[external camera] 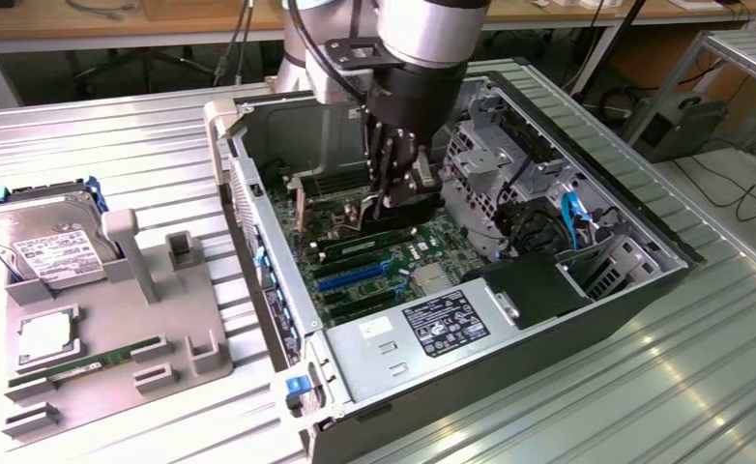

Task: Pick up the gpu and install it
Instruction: 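Insert the gpu into the slot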

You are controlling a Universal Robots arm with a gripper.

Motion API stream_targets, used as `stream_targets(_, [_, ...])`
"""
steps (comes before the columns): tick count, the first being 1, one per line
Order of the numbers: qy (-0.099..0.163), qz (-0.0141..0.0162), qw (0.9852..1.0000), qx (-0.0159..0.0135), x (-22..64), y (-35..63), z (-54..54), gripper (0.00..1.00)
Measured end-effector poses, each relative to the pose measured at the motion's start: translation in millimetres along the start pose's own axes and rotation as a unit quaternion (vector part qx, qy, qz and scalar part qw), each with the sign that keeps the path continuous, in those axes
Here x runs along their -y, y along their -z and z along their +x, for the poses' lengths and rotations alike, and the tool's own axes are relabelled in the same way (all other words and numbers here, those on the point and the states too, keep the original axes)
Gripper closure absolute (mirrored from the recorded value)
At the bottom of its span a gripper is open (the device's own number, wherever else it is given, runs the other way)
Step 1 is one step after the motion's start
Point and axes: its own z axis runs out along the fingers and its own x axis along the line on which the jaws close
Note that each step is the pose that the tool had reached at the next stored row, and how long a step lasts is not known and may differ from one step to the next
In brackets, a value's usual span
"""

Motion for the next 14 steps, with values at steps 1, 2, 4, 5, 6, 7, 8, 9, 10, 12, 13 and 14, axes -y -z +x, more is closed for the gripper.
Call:
stream_targets(1, [0.003,0.0000,1.0000,-0.0001,0.0,-14.7,1.0,0.74])
stream_targets(2, [0.006,0.0000,1.0000,-0.0002,0.2,-18.5,2.8,0.74])
stream_targets(4, [0.010,0.0000,0.9999,-0.0003,0.4,-22.2,5.0,0.74])
stream_targets(5, [0.011,0.0000,0.9999,-0.0003,0.5,-24.0,5.6,0.74])
stream_targets(6, [0.012,0.0001,0.9999,-0.0002,0.5,-25.8,5.8,0.74])
stream_targets(7, [0.012,0.0000,0.9999,-0.0002,0.5,-27.7,5.8,0.74])
stream_targets(8, [0.012,0.0000,0.9999,-0.0001,0.5,-29.3,5.8,0.74])
stream_targets(9, [0.012,0.0000,0.9999,-0.0001,0.3,-31.2,5.8,0.74])
stream_targets(10, [0.012,0.0000,0.9999,0.0001,-0.1,-33.1,5.8,0.74])
stream_targets(12, [0.012,0.0000,0.9999,0.0005,-1.7,-36.3,5.9,0.74])
stream_targets(13, [0.012,0.0000,0.9999,0.0006,-2.8,-37.4,5.9,0.74])
stream_targets(14, [0.012,0.0000,0.9999,0.0007,-3.7,-38.3,5.9,0.74])
